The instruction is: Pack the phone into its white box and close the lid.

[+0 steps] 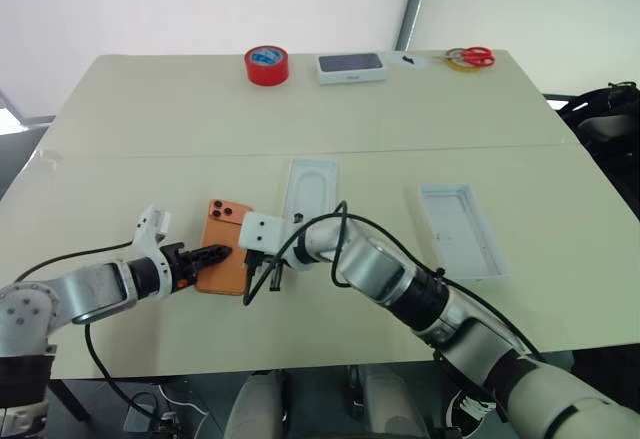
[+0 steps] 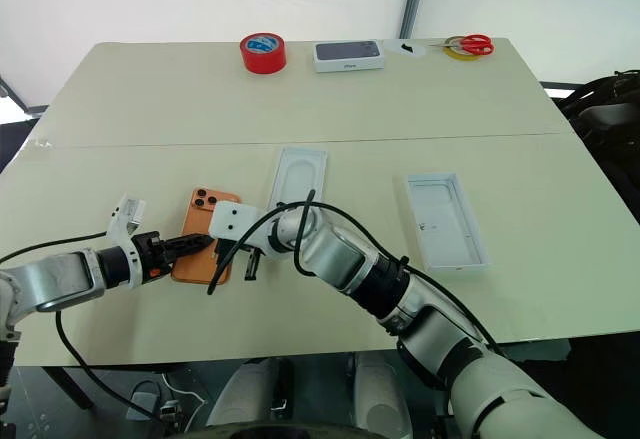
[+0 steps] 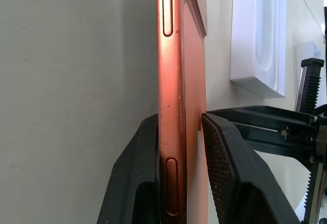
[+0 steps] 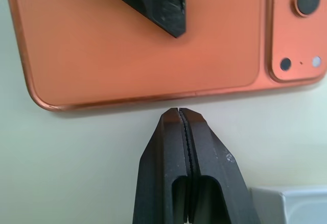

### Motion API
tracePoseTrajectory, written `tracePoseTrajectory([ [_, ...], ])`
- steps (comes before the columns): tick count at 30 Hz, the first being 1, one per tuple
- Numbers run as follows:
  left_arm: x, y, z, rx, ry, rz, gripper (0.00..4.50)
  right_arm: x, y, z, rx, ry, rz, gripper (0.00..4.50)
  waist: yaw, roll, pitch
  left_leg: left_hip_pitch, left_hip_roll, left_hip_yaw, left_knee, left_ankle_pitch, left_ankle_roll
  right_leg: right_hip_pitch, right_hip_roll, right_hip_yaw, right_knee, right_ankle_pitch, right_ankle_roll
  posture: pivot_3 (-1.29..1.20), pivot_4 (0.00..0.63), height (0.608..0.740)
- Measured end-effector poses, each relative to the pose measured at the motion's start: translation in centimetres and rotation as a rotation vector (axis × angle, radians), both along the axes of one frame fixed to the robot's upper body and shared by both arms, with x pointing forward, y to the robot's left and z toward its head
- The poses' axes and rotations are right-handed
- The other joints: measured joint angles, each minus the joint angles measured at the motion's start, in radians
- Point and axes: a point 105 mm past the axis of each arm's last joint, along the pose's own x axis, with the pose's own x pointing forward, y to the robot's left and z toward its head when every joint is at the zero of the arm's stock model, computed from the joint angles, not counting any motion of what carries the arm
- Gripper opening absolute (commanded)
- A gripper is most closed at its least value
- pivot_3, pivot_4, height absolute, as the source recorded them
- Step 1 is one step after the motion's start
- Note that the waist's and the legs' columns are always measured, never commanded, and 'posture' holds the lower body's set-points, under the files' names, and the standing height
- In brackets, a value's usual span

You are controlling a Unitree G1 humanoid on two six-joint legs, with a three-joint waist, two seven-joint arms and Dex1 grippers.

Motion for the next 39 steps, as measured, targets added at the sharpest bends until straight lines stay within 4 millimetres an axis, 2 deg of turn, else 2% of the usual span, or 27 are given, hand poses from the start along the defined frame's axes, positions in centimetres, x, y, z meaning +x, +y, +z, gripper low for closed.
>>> tracePoseTrajectory([
  [4, -0.1, 0.1, 0.7, -0.052, -0.023, 0.013, 0.02, 1.0, -1.7, 0.7, -0.002, -0.024, -0.052, 0.0, 0.001, 0.0, 0.0, -0.001, 0.0, 0.0, 0.0, 0.0, 0.0, 0.0, 0.0, 0.0, 0.0, 0.0, 0.0, 0.0, 0.15, 0.732],
  [8, -0.2, 0.7, 0.8, -0.075, -0.021, 0.061, 0.02, 1.5, -3.7, 3.3, 0.05, -0.064, -0.082, 0.0, 0.0, 0.0, 0.0, -0.001, 0.001, 0.0, 0.0, 0.0, 0.0, -0.002, 0.0, 0.0, 0.0, 0.0, 0.0, 0.0, 0.15, 0.732],
  [11, 0.6, 1.3, 1.6, -0.1, -0.047, 0.131, 0.02, 0.6, -5.2, 6.1, 0.137, -0.076, -0.044, 0.0, 0.005, -0.001, 0.001, -0.002, 0.001, -0.001, 0.0, 0.0, 0.0, -0.002, 0.0, 0.0, 0.0, 0.0, 0.0, 0.0, 0.15, 0.732],
  [15, 2.6, 0.5, 4.9, -0.164, -0.153, 0.141, 0.02, 0.0, -8.0, 8.5, 0.218, -0.085, -0.042, 0.0, 0.023, -0.003, 0.003, -0.003, 0.0, -0.001, 0.001, 0.0, 0.0, 0.0, -0.001, -0.002, -0.003, 0.0, 0.0, 0.0, 0.15, 0.732],
  [17, 3.8, -1.0, 6.3, -0.205, -0.196, 0.108, 0.02, 0.2, -9.7, 9.1, 0.237, -0.086, -0.073, 0.0, 0.031, -0.003, 0.002, -0.003, -0.001, 0.0, 0.001, 0.0, 0.0, 0.002, -0.001, -0.002, -0.006, 0.0, 0.0, 0.0, 0.15, 0.732],
  [19, 4.9, -2.9, 6.8, -0.242, -0.206, 0.059, 0.02, 0.8, -11.7, 9.4, 0.246, -0.087, -0.131, 0.0, 0.037, -0.003, 0.002, -0.003, -0.002, 0.0, 0.001, 0.0, 0.001, 0.003, -0.001, -0.003, -0.007, 0.0, 0.0, 0.0, 0.15, 0.732],
  [22, 6.5, -6.2, 6.2, -0.257, -0.175, -0.027, 0.02, 1.4, -14.5, 9.7, 0.27, -0.089, -0.218, 0.0, 0.032, -0.004, 0.002, -0.003, -0.005, 0.002, 0.002, -0.001, 0.003, 0.005, -0.001, -0.003, -0.01, 0.001, 0.001, 0.0, 0.15, 0.732],
  [26, 8.3, -8.7, 5.0, -0.247, -0.138, -0.085, 0.02, 1.3, -16.6, 9.4, 0.335, -0.052, -0.28, 0.0, 0.021, -0.004, 0.002, -0.004, -0.003, 0.003, 0.001, -0.001, 0.003, 0.003, 0.003, -0.001, -0.01, 0.002, 0.004, 0.0, 0.15, 0.732],
  [28, 9.3, -10.2, 4.9, -0.254, -0.134, -0.121, 0.02, 1.2, -18.0, 8.6, 0.34, -0.04, -0.336, 0.0, 0.029, -0.004, 0.002, -0.004, -0.003, 0.002, 0.001, -0.001, 0.003, 0.003, 0.004, -0.002, -0.01, 0.002, 0.004, 0.0, 0.15, 0.732],
  [32, 10.2, -11.8, 4.7, -0.261, -0.133, -0.17, 0.02, 1.0, -20.0, 6.8, 0.312, -0.013, -0.425, 0.0, 0.027, -0.004, 0.003, -0.004, -0.002, 0.003, 0.001, -0.001, 0.004, 0.003, 0.004, -0.002, -0.01, 0.002, 0.004, 0.0, 0.15, 0.732],
  [39, 10.5, -13.2, 3.0, -0.218, -0.091, -0.224, 0.02, 0.8, -21.8, 5.9, 0.295, -0.009, -0.507, 0.0, 0.029, -0.004, 0.003, -0.004, -0.001, 0.002, 0.002, -0.001, 0.004, 0.003, 0.004, -0.001, -0.01, 0.002, 0.004, 0.0, 0.15, 0.732],
])
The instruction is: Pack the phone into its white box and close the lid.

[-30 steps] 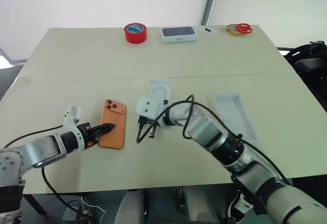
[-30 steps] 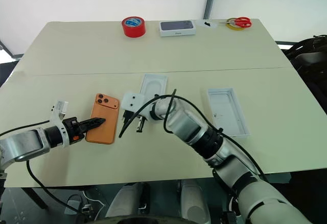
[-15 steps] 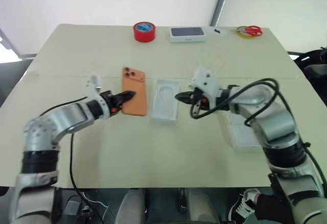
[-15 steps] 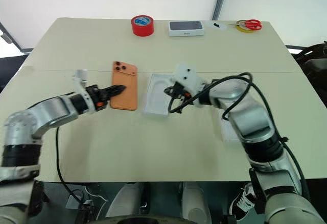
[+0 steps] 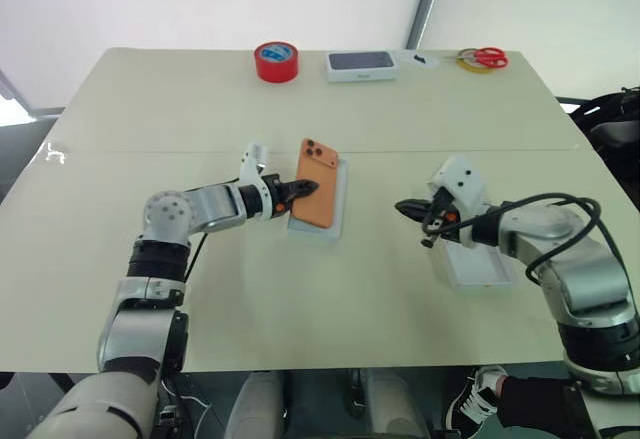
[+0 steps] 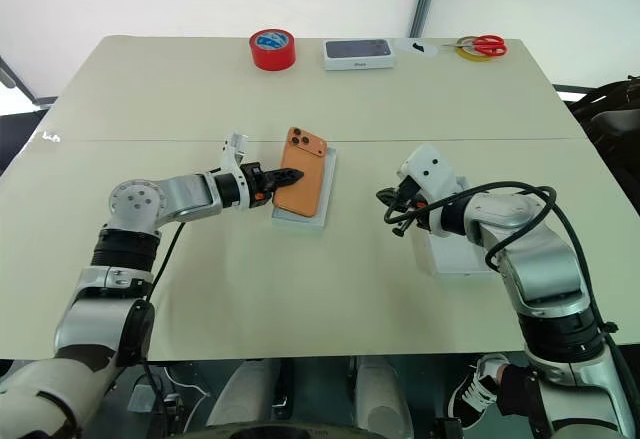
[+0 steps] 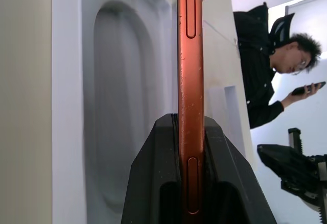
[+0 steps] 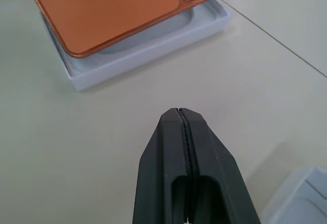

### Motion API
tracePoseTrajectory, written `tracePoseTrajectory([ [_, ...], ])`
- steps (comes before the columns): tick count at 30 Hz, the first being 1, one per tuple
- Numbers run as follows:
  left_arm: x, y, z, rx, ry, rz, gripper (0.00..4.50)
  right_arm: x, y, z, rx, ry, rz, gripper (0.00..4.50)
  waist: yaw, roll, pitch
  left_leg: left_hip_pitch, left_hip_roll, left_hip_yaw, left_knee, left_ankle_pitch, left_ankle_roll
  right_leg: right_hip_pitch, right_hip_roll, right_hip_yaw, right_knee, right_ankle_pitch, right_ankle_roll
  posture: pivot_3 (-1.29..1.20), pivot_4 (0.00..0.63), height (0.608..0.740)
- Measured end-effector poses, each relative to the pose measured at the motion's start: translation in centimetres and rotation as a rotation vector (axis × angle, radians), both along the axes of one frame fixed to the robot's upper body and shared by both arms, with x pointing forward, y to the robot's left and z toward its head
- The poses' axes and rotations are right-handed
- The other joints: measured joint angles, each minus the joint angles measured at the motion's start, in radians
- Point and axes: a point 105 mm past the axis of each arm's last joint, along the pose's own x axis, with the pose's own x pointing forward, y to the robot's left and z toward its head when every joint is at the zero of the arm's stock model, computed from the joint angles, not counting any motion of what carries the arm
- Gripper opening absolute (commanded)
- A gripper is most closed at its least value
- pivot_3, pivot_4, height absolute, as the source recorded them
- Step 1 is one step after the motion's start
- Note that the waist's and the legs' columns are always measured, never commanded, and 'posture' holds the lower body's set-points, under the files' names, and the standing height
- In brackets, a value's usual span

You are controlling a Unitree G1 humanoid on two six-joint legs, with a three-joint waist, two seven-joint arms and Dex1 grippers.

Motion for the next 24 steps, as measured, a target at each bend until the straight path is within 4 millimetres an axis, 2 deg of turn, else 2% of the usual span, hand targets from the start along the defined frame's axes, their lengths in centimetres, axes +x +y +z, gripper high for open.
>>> tracePoseTrajectory([
  [8, 0.0, -0.6, -0.3, 0.001, -0.006, -0.023, 0.02, 0.1, 0.1, 0.1, 0.005, -0.019, -0.008, 0.0, 0.001, 0.0, 0.0, 0.0, 0.001, -0.001, 0.0, 0.0, 0.0, 0.0, 0.0, 0.0, 0.001, 0.0, 0.0, 0.0, 0.15, 0.732],
  [13, 0.3, -0.5, -0.4, -0.004, -0.007, -0.002, 2.31, 0.2, 0.3, 0.1, 0.0, -0.027, -0.003, 0.0, 0.001, 0.0, 0.0, 0.0, 0.001, -0.001, 0.001, 0.0, 0.0, 0.0, 0.0, 0.0, 0.001, 0.0, 0.0, 0.0, 0.15, 0.732],
  [16, 0.1, -0.6, 0.2, -0.028, -0.021, -0.012, 3.78, 0.4, 0.6, 0.1, -0.006, -0.026, 0.007, 0.0, 0.0, 0.0, 0.0, 0.001, 0.001, -0.001, 0.001, 0.0, 0.0, 0.0, 0.0, 0.001, 0.001, 0.0, 0.0, 0.0, 0.15, 0.732],
  [19, 0.0, -0.3, 0.7, -0.009, -0.042, -0.017, 3.78, 0.5, 0.8, 0.1, -0.014, -0.03, 0.016, 0.0, -0.002, 0.0, 0.0, 0.002, 0.001, -0.001, 0.001, 0.0, 0.0, 0.0, 0.0, 0.001, 0.003, 0.0, 0.0, 0.0, 0.15, 0.732],
  [24, -0.4, 2.1, 1.8, 0.09, -0.098, 0.011, 3.78, 1.0, 1.3, 0.0, -0.059, -0.032, 0.021, 0.0, -0.006, 0.0, 0.0, 0.002, 0.001, -0.002, 0.002, 0.0, -0.001, -0.001, 0.0, 0.001, 0.006, 0.0, 0.0, 0.0, 0.15, 0.732],
])
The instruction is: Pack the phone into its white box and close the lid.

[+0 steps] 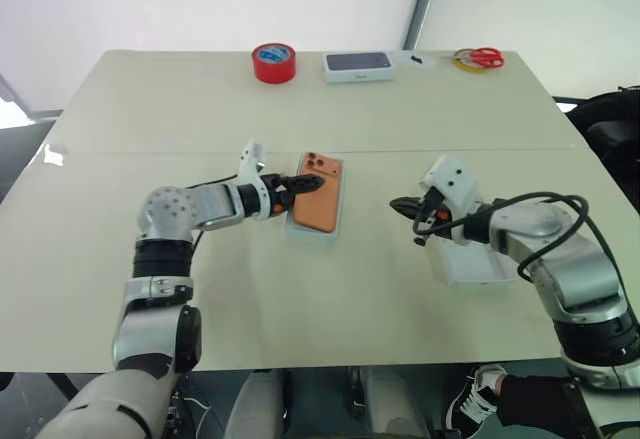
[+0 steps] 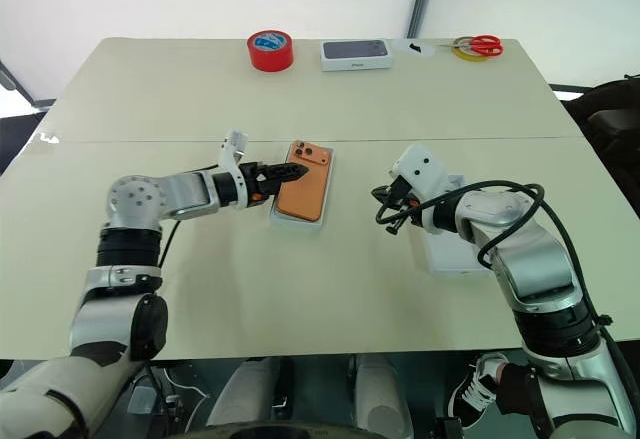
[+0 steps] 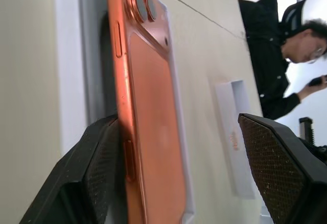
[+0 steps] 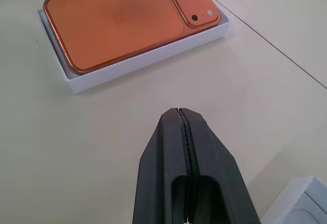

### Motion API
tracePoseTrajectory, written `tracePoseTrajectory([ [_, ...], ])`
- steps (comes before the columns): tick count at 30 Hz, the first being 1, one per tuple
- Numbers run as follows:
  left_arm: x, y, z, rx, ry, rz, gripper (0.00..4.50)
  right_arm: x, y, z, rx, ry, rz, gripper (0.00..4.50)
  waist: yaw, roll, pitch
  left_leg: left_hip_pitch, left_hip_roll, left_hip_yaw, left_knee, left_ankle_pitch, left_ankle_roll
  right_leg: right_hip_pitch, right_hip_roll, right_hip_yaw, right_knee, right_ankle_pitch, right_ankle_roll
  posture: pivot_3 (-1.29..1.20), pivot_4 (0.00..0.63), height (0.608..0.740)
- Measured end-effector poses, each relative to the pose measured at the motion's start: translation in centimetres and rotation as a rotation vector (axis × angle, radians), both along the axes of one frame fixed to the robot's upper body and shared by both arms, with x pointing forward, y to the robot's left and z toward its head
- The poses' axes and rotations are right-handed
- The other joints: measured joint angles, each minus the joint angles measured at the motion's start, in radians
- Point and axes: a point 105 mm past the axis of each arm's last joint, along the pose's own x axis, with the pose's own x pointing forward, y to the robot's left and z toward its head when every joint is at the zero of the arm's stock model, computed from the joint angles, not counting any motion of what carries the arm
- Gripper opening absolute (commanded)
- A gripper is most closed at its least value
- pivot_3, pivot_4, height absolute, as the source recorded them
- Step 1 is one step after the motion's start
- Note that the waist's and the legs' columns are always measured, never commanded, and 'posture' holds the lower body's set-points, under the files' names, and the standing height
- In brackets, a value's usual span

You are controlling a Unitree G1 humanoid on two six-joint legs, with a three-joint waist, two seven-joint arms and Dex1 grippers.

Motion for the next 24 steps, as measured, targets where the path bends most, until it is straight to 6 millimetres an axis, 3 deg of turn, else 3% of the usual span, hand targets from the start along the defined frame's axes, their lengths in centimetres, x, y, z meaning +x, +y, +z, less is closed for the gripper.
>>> tracePoseTrajectory([
  [3, -0.5, 1.1, 1.6, 0.049, -0.073, 0.002, 3.78, 0.9, 0.3, -0.1, -0.025, -0.005, -0.026, 0.0, 0.002, 0.0, 0.0, 0.0, 0.0, 0.0, 0.0, 0.0, 0.0, 0.0, 0.0, 0.0, 0.001, 0.0, 0.0, 0.0, 0.15, 0.732],
  [6, -0.8, 2.2, 2.0, 0.099, -0.103, 0.024, 3.78, 1.8, 0.7, -0.5, -0.033, 0.0, -0.048, 0.0, 0.002, 0.0, 0.0, 0.0, 0.0, 0.0, 0.001, 0.0, -0.001, 0.0, 0.0, 0.001, 0.002, 0.0, 0.0, 0.0, 0.15, 0.732],
  [7, -0.9, 2.5, 1.8, 0.116, -0.105, 0.035, 3.55, 2.1, 1.0, -0.6, -0.034, 0.003, -0.05, 0.0, 0.002, 0.0, 0.0, 0.0, 0.0, 0.0, 0.001, 0.0, -0.001, 0.0, 0.0, 0.001, 0.002, 0.0, 0.0, 0.0, 0.15, 0.732],
  [10, -0.6, 4.1, 1.3, 0.195, -0.125, 0.115, 2.49, 3.1, 2.2, -0.9, -0.042, 0.016, -0.058, 0.0, -0.001, 0.0, 0.0, 0.001, 0.0, 0.0, 0.001, 0.001, -0.002, 0.0, 0.0, 0.001, 0.004, 0.0, 0.0, 0.0, 0.15, 0.732],
  [13, 0.0, 5.8, 0.8, 0.306, -0.17, 0.207, 0.85, 4.2, 3.4, -1.3, -0.076, 0.024, -0.076, 0.0, -0.002, 0.0, 0.0, 0.001, 0.0, 0.0, 0.001, 0.001, -0.002, -0.001, 0.0, 0.001, 0.005, 0.0, 0.0, 0.0, 0.15, 0.732],
  [15, 0.4, 5.8, 0.2, 0.365, -0.183, 0.223, 0.02, 4.9, 4.0, -1.8, -0.097, 0.03, -0.091, 0.0, 0.003, 0.0, 0.0, 0.001, -0.001, 0.001, 0.001, 0.002, -0.003, -0.001, 0.0, 0.001, 0.005, 0.0, -0.001, 0.0, 0.15, 0.732],
  [24, 1.8, 1.7, -3.1, 0.529, -0.186, 0.135, 0.02, 6.4, 6.2, -3.9, -0.199, 0.039, -0.121, 0.0, 0.004, 0.0, 0.0, 0.0, -0.002, 0.001, 0.001, 0.001, -0.002, -0.001, -0.001, 0.001, 0.005, 0.0, 0.0, 0.0, 0.15, 0.732],
])
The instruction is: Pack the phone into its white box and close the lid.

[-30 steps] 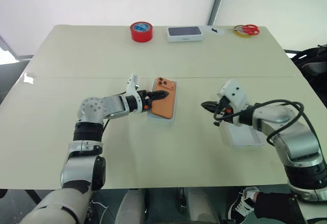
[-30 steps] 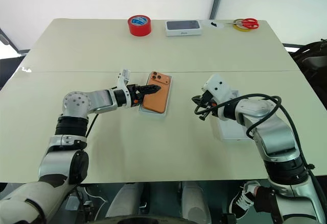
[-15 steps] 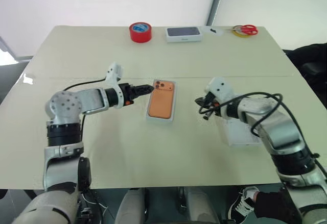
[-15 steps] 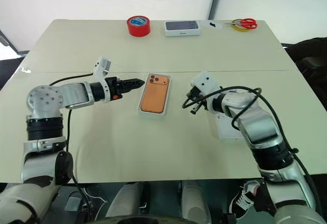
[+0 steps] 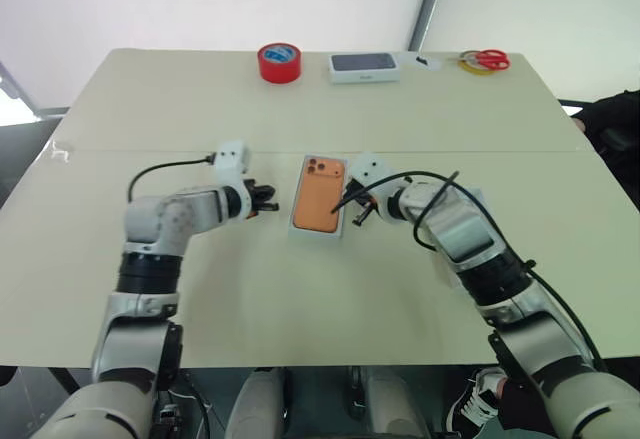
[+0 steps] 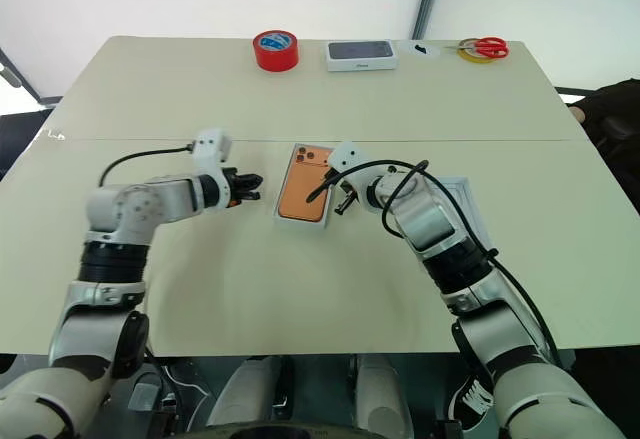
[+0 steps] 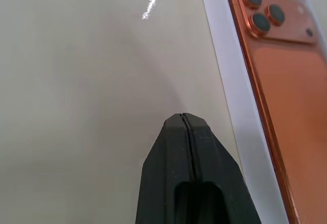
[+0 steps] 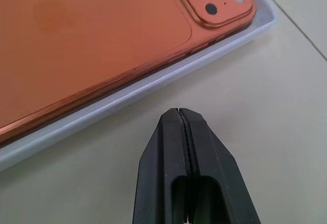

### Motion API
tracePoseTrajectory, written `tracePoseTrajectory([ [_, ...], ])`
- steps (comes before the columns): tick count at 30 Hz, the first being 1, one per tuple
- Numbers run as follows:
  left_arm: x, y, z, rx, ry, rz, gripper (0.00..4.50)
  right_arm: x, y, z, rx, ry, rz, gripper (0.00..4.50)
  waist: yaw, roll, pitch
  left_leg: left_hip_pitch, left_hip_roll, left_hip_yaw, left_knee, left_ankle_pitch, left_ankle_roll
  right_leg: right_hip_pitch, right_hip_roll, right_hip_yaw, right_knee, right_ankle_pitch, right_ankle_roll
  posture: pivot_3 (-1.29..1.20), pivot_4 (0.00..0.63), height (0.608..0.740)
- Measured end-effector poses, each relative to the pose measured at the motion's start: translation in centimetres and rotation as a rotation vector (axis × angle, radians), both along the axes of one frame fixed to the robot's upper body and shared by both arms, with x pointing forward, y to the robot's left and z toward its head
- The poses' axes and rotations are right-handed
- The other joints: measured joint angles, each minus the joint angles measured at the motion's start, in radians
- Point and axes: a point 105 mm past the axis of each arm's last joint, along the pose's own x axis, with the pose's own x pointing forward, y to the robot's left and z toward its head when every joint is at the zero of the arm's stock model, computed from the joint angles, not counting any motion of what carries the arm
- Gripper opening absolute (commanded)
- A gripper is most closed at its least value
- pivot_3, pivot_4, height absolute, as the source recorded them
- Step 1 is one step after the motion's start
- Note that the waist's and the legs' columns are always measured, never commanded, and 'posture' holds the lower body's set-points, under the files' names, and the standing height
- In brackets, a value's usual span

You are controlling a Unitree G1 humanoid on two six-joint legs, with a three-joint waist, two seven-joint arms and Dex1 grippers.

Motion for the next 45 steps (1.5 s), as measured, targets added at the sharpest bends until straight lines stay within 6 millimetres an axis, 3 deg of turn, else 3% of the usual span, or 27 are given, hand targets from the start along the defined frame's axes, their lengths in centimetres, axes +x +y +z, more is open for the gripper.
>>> tracePoseTrajectory([
  [4, -0.1, -1.8, -0.2, 0.047, -0.011, -0.079, 0.02, -0.2, 1.0, -0.1, 0.007, 0.006, 0.032, 0.0, -0.005, 0.0, 0.0, 0.0, 0.0, 0.0, 0.0, 0.0, 0.0, 0.0, 0.0, 0.0, 0.001, 0.0, 0.0, 0.0, 0.15, 0.732],
  [7, -0.7, -2.7, -0.3, 0.054, 0.0, -0.136, 0.02, -0.5, 0.5, -0.1, -0.006, 0.01, 0.031, 0.0, -0.004, 0.0, 0.0, 0.0, 0.001, -0.001, 0.0, 0.0, 0.0, 0.0, 0.0, 0.0, 0.001, 0.0, 0.0, 0.0, 0.15, 0.732],
  [13, -3.1, -5.3, -0.5, 0.061, 0.036, -0.27, 0.02, -2.4, -2.4, -0.2, -0.054, 0.038, 0.027, 0.0, 0.005, 0.0, 0.0, -0.001, 0.001, -0.001, 0.0, -0.001, 0.002, 0.0, -0.001, 0.0, 0.001, 0.0, 0.0, 0.0, 0.15, 0.732],
  [20, -6.7, -8.8, -1.2, 0.03, 0.1, -0.426, 0.02, -6.8, -6.3, -0.3, -0.12, 0.112, 0.042, 0.0, -0.002, 0.0, 0.0, 0.0, 0.001, -0.002, 0.0, -0.002, 0.004, 0.0, -0.001, 0.0, 0.0, -0.001, 0.002, 0.0, 0.15, 0.732],
  [25, -7.6, -9.5, -1.5, 0.022, 0.127, -0.457, 0.02, -8.3, -7.1, -0.7, -0.136, 0.156, 0.051, 0.0, -0.003, 0.0, 0.0, 0.001, 0.002, -0.003, 0.004, -0.002, 0.003, 0.0, 0.002, 0.0, 0.002, -0.002, 0.0, 0.0, 0.15, 0.732],
  [32, -8.0, -9.9, -1.4, 0.004, 0.134, -0.483, 0.02, -8.4, -7.8, -0.6, -0.141, 0.158, 0.034, 0.0, 0.002, 0.0, 0.0, -0.002, 0.003, -0.003, 0.011, -0.004, 0.006, 0.0, 0.002, 0.001, 0.002, -0.002, 0.0, 0.0, 0.15, 0.732],
  [39, -8.0, -9.0, -0.2, -0.015, 0.097, -0.495, 0.02, -7.7, -9.4, 1.5, -0.163, 0.098, 0.034, 0.0, 0.004, 0.0, 0.0, -0.002, 0.003, -0.002, 0.013, -0.004, 0.007, 0.002, 0.0, 0.001, 0.002, -0.003, -0.002, 0.0, 0.15, 0.732],
  [42, -7.7, -8.2, -0.2, -0.007, 0.094, -0.478, 0.0, -8.0, -9.7, 1.6, -0.141, 0.138, 0.049, 0.84, 0.003, 0.0, 0.0, -0.002, 0.003, -0.002, 0.013, -0.004, 0.007, 0.002, 0.0, 0.001, 0.002, -0.003, -0.002, 0.0, 0.15, 0.732],
  [45, -6.5, -4.9, 0.2, 0.012, 0.058, -0.385, 0.0, -8.1, -11.6, 2.9, -0.091, 0.186, 0.003, 2.32, 0.001, 0.0, 0.0, -0.002, 0.003, -0.002, 0.013, -0.004, 0.007, 0.002, 0.001, 0.001, 0.002, -0.003, -0.002, 0.0, 0.15, 0.732],
])
